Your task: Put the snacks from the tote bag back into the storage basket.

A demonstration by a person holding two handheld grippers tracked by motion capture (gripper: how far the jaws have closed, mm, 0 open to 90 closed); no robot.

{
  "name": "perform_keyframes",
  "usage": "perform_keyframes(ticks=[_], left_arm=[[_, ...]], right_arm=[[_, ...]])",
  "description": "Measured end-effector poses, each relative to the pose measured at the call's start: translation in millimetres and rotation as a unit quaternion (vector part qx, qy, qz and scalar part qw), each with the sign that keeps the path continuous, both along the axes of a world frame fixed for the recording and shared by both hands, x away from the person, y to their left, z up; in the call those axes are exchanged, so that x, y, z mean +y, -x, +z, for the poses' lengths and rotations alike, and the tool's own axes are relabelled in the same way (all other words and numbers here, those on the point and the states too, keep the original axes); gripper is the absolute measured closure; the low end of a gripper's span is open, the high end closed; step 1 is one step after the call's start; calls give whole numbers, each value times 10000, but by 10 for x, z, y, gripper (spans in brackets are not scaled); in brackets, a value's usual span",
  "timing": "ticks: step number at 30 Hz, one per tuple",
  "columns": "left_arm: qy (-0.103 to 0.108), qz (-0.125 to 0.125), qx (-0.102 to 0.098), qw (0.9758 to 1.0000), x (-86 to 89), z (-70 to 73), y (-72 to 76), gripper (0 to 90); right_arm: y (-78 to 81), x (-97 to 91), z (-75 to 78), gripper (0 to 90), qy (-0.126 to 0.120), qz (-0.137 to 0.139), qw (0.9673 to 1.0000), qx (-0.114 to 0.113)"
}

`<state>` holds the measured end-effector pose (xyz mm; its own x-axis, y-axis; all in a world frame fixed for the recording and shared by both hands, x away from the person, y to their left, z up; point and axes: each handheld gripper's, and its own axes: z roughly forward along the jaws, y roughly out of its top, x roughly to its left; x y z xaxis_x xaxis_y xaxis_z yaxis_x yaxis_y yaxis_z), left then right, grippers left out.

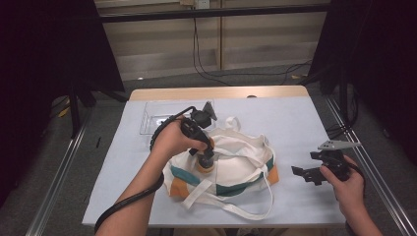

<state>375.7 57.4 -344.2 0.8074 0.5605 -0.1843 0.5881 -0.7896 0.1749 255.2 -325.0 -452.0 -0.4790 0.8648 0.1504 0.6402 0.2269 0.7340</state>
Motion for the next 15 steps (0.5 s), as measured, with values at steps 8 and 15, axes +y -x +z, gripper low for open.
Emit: perform_keyframes(ticks=[8,15], left_arm=[[8,-28,10,10000,33,108,-5,298],[77,9,72,9999,52,198,-13,299]], right_arm=[[-1,6,-1,20,-7,-8,10000,-13],[-1,-3,2,19,-2,0,10000,2]])
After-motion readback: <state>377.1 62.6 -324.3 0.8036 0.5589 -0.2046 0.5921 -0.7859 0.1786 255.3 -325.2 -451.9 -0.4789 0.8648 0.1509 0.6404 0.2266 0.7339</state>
